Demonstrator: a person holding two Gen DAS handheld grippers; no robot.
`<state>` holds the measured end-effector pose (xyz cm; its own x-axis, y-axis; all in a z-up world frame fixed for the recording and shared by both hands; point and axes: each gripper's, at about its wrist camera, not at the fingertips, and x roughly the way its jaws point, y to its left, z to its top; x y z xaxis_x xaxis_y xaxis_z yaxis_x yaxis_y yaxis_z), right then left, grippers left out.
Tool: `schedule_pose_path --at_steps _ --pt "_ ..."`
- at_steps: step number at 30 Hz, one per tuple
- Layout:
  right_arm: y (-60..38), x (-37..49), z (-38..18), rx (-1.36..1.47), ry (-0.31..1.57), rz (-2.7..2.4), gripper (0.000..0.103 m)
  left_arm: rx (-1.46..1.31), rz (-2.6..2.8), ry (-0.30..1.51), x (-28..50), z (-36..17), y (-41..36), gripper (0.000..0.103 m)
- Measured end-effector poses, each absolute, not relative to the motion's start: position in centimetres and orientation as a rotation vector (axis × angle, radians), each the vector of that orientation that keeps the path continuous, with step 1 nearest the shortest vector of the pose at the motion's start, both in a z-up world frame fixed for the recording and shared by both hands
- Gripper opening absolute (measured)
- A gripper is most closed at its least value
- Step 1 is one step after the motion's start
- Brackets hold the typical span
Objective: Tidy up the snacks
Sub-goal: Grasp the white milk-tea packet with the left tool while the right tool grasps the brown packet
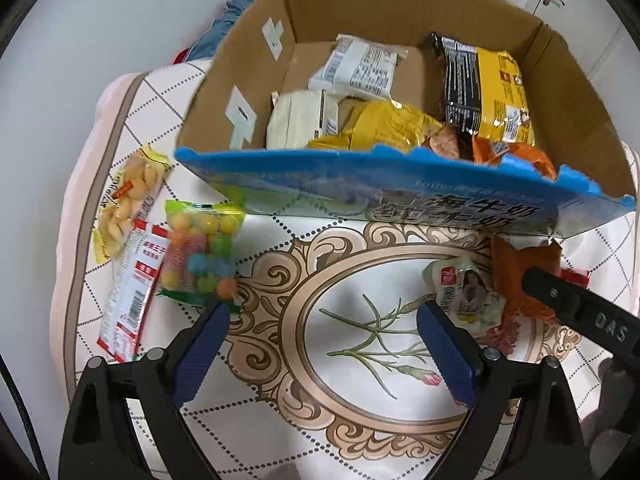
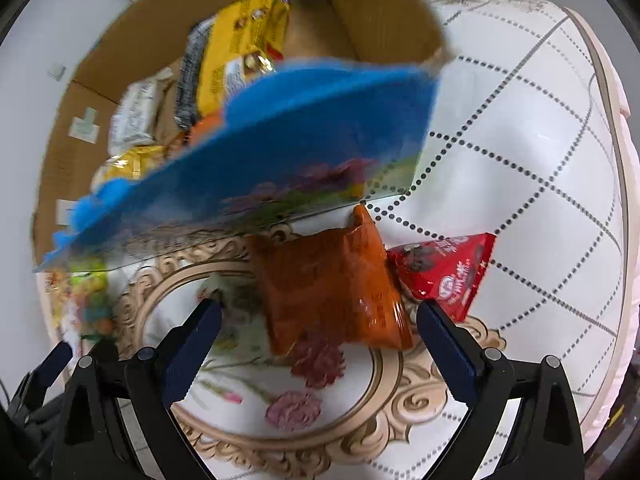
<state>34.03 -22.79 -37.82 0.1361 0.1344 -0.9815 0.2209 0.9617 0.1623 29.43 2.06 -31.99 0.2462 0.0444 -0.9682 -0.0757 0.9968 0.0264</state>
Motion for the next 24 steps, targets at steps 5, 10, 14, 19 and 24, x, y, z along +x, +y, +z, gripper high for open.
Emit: schedule_pose_path --at_steps 5,10,14,19,24 --pt "-22.2 34.7 -41.4 0.294 1.505 -0.092 0.086 -0.018 0.067 1.340 30.1 -33.0 1.3 0.096" --pt "-23.7 33.6 -41.0 0.265 1.485 -0.106 0.074 -0.014 0.009 1.351 30.3 -33.2 -0.4 0.096" --pt "-26.3 32.1 -40.5 0.303 1.495 -0.124 0.074 -0.021 -0.058 1.378 30.6 -33.7 -2.5 0.096" --pt "-28.4 30.5 -40.4 0.340 1.505 -0.138 0.074 0.031 -0.144 1.440 31.8 -35.4 -6.2 0.096" --pt "-29.6 29.8 -40.9 0.353 1.518 -0.152 0.073 0.044 -0.192 1.517 33.2 -38.3 -8.6 0.094"
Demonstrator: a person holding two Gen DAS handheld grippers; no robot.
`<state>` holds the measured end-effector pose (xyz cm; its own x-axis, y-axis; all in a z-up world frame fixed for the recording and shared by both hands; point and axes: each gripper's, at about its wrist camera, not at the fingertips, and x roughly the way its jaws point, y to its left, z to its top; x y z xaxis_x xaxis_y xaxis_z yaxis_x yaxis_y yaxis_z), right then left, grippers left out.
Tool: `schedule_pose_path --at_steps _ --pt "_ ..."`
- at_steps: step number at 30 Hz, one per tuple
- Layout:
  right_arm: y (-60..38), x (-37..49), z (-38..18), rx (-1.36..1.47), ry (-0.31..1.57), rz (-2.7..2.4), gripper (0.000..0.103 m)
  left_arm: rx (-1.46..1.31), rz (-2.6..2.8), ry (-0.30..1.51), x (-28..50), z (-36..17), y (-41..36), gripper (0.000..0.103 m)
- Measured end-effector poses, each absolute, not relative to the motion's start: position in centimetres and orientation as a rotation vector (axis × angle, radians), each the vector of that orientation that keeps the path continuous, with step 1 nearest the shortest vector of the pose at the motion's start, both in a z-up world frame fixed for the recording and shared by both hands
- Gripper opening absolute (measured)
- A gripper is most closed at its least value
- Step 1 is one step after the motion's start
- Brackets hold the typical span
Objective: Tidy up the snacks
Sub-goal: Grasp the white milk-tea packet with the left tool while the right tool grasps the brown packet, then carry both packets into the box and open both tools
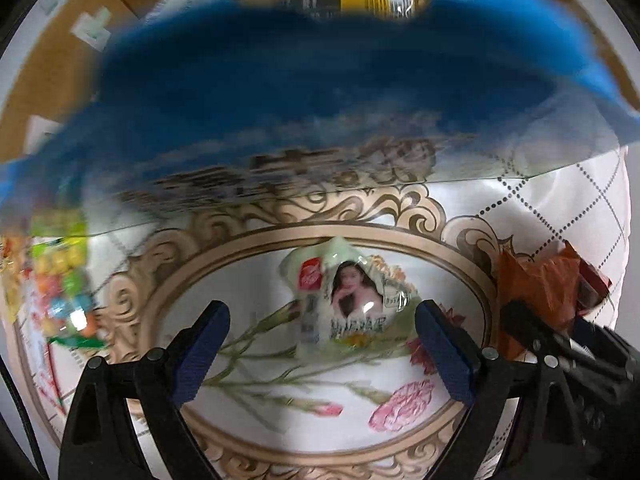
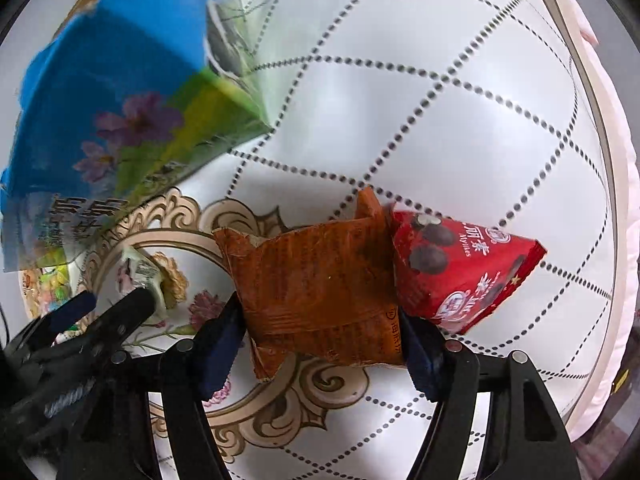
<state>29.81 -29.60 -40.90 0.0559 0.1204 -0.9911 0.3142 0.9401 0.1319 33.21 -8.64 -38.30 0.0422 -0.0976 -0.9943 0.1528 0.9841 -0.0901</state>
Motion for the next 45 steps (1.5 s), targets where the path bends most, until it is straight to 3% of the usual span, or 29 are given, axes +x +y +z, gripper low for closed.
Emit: schedule_pose_path --at_steps 1,2,4,7,25,33,40,45 --pt "-29.6 29.7 -41.0 0.352 1.516 -0.151 0.073 0.025 -0.210 1.530 33.5 -38.8 -8.9 0.084" --pt "-29.6 29.6 -41.0 0.348 1.516 -0.152 0.073 0.013 -0.218 1.533 33.6 -39.1 -9.1 0.066" --pt "-29.5 29.3 -41.0 0.341 1.516 -0.152 0.073 0.028 -0.216 1.515 33.5 -39.1 -9.5 0.051" --pt "-28.9 29.2 -41.3 0.345 1.517 -0.147 0.073 0.032 -0.227 1.510 33.0 -38.8 -9.9 0.043" --pt "-23.1 26.6 -38.9 0.351 1.514 0.016 0.071 -0.047 -0.166 1.453 23.3 -35.0 -3.7 0.035" --pt "-22.6 26.3 -36.5 0.359 1.485 0.059 0.071 -0.138 -0.137 1.454 19.6 -34.3 2.8 0.035" --pt "-22.8 26.4 -32.7 0.398 1.437 0.118 0.071 -0.211 -0.173 1.343 19.7 -27.7 5.1 0.035" --pt "-22.1 28.2 -28.0 0.439 1.370 0.185 0.071 -0.237 -0.237 1.268 26.1 -23.3 2.9 0.035"
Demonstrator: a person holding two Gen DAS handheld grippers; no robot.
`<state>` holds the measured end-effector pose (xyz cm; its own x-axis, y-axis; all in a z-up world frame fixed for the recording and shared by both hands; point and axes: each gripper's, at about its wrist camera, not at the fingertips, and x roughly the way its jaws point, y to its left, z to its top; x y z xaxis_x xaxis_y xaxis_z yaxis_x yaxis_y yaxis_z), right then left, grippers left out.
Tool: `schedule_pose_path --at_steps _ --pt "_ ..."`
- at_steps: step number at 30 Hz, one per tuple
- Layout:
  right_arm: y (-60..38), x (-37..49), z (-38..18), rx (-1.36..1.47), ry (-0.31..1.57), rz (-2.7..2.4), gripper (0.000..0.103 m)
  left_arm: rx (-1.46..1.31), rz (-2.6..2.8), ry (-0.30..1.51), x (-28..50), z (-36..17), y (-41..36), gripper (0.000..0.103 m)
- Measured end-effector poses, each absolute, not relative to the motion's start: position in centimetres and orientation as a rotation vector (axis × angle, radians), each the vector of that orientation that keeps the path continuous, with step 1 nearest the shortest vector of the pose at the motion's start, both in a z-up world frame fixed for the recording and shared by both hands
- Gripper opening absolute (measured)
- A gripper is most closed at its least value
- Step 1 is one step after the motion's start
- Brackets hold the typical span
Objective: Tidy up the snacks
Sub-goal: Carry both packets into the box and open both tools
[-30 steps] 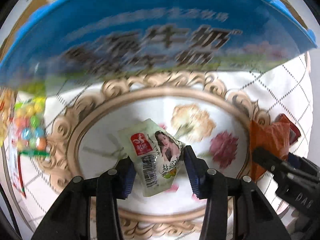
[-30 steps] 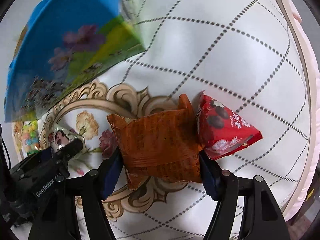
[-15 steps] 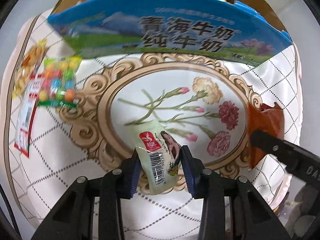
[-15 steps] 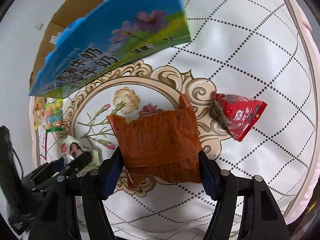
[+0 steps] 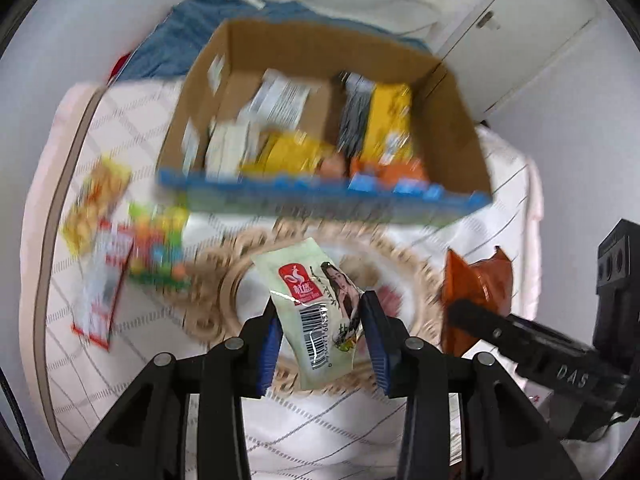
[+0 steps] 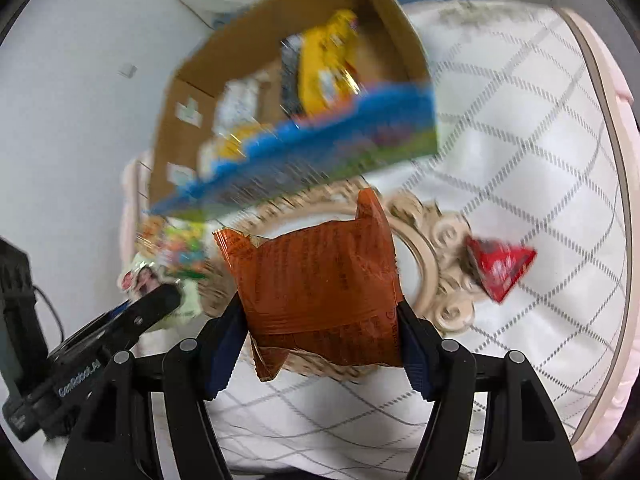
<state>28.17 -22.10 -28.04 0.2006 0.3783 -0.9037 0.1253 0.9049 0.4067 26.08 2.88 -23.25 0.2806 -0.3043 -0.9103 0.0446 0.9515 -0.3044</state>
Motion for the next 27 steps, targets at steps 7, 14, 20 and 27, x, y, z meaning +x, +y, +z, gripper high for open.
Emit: schedule_pose_path --at_steps 7,14,20,27 --pt "-22.2 35.6 -22.3 0.390 1.269 0.171 0.071 -0.205 -0.251 1.238 34.1 -19.8 2.3 0.035" --pt "-22.1 45.6 -22.4 0.280 1.301 0.101 0.071 -0.124 -0.190 1.310 43.5 -21.2 2.9 0.035" --pt "-19.6 50.0 -24.5 0.210 1.355 0.165 0.071 -0.091 -0.158 1.393 48.8 -24.0 3.8 0.036" --pt "-14.2 53.8 -28.3 0.005 1.459 0.371 0.071 -0.106 -0.183 1.529 52.5 -27.4 4.2 0.036"
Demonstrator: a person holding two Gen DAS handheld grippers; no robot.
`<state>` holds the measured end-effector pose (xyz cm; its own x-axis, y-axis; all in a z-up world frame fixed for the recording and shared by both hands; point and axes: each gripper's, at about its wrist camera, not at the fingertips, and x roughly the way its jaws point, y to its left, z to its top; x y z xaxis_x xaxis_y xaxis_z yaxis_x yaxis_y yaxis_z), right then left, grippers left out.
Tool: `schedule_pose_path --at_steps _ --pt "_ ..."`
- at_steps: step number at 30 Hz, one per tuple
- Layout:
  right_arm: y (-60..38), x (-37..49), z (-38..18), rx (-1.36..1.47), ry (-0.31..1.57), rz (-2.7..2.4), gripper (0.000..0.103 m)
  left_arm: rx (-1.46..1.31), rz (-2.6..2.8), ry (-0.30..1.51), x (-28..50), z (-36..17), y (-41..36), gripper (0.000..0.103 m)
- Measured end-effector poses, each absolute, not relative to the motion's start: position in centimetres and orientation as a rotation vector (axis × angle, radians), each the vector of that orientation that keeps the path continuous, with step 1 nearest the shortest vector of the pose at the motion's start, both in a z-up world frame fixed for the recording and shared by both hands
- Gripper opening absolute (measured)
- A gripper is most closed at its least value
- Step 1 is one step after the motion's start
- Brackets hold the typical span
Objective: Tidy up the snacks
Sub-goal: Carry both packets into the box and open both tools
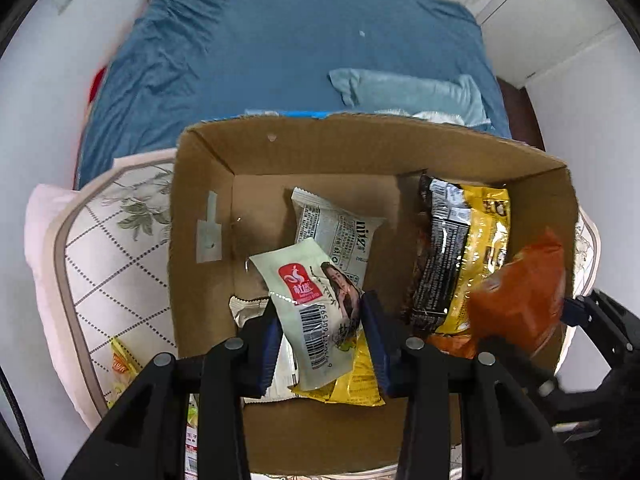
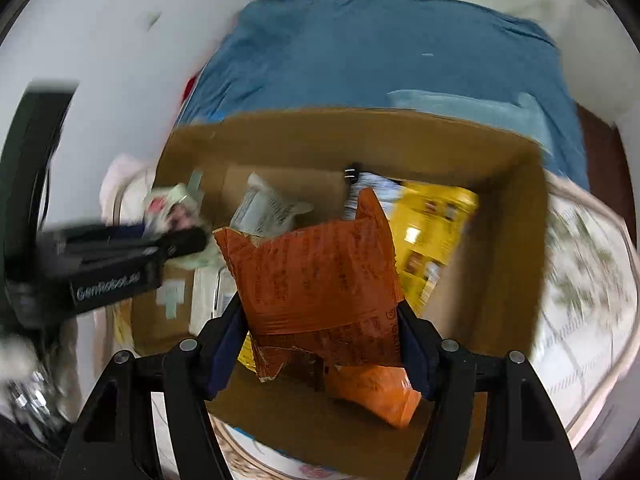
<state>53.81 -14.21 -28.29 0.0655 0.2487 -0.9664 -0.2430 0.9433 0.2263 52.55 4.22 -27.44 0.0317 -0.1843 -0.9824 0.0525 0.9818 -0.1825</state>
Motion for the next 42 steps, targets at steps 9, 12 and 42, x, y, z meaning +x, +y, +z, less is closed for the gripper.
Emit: schedule_pose_path --at_steps 9,12,42 --pt "-9.8 56.4 -29.8 -0.301 1.468 0.584 0.071 -0.127 -0.187 1.607 54.0 -29.8 5.2 0.036" --pt "-8.9 57.0 -30.5 -0.343 1.504 0.627 0.076 -0.125 -0.181 1.625 54.1 -30.3 5.1 0.036" --pt "-16.5 50.8 -27.9 -0.048 1.394 0.139 0.102 -0.074 -0.057 1.300 46.9 -24.0 4.6 0.094"
